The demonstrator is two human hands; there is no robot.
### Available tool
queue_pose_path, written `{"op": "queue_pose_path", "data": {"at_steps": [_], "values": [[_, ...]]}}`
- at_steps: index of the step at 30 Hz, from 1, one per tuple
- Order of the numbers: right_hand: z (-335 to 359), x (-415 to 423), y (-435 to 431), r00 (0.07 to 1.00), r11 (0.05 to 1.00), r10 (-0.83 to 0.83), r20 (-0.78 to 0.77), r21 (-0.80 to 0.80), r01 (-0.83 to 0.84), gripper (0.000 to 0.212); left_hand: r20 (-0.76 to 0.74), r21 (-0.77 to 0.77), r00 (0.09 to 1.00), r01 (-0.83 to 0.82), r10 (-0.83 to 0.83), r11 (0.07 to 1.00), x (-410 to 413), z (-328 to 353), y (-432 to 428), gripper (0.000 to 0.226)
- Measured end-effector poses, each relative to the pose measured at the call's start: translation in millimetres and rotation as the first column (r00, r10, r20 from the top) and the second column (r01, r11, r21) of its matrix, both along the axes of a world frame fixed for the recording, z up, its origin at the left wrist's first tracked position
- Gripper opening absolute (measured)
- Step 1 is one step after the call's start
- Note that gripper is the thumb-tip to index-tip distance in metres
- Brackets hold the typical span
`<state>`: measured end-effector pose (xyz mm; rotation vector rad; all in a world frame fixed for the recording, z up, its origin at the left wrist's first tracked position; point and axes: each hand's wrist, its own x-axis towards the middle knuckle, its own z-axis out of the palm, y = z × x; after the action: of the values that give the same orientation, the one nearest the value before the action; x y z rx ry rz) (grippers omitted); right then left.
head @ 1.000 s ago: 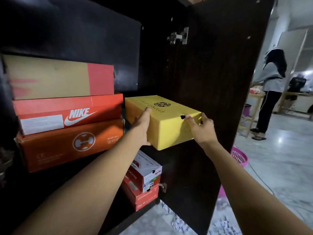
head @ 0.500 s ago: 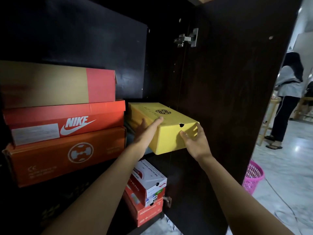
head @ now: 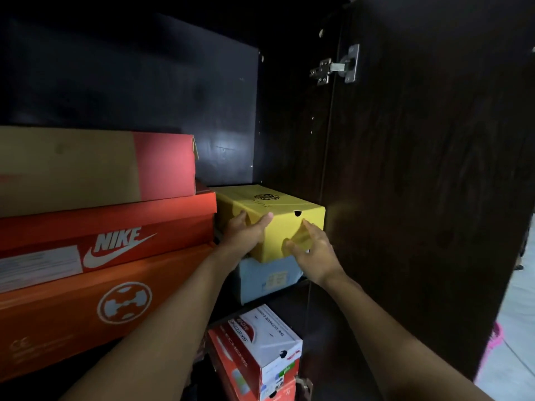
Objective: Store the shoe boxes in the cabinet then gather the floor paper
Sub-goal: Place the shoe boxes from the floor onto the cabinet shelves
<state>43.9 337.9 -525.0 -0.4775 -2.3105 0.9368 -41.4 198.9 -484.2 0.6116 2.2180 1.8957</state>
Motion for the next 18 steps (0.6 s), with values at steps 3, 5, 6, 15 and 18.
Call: {"op": "queue_pose_path", "data": {"at_steps": [3, 5, 6, 15, 18], "values": [[1, -23, 0, 0.999, 0.999, 0.024, 0.047, 0.032, -0.026, 0.079, -0.054, -0.026, 0.996, -0.073, 0.071, 0.997, -17, -3, 9, 0.062], [-1, -33, 2, 0.999, 0.999, 0.009, 0.033, 0.045, -0.011, 0.079, -0.086, -0.019, 0.993, -0.085, 0.083, 0.996, -23, -2, 14, 0.057], [-3, -36, 4, 1.000, 0.999, -0.010, 0.021, 0.053, 0.009, 0.079, -0.077, -0.021, 0.994, -0.083, 0.081, 0.996, -26, -2, 15, 0.058], [-7, -7, 12, 0.998, 0.997, 0.046, 0.038, -0.063, -0.044, 0.063, -0.061, 0.018, 0.990, -0.124, 0.125, 0.992, -11, -9, 18, 0.072], [-14, 22, 8, 0.994, 0.975, 0.106, 0.007, -0.197, -0.103, 0.054, -0.134, -0.038, 0.981, -0.147, 0.141, 0.988, 15, -23, 22, 0.074]]}}
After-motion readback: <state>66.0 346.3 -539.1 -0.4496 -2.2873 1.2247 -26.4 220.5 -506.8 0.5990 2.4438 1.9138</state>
